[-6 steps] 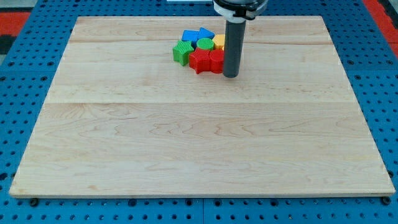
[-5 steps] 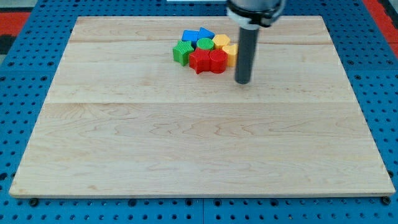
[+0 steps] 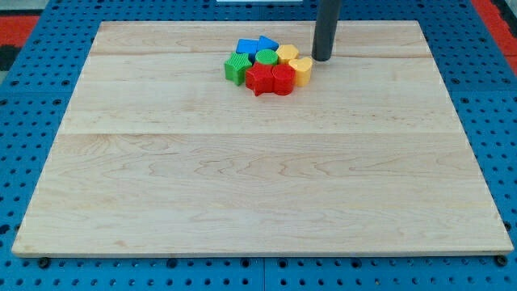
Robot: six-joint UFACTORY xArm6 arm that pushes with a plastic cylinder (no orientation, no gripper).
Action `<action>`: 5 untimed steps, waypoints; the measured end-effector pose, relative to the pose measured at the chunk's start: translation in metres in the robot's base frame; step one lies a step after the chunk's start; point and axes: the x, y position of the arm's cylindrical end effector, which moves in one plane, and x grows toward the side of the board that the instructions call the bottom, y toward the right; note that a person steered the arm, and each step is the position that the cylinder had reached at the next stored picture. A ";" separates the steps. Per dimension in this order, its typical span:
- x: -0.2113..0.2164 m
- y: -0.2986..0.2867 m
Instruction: Move the yellow hexagon along with green circle and green star left a bit
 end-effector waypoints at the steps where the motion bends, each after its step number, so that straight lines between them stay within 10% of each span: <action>1: 0.000 -0.021; 5: -0.003 -0.053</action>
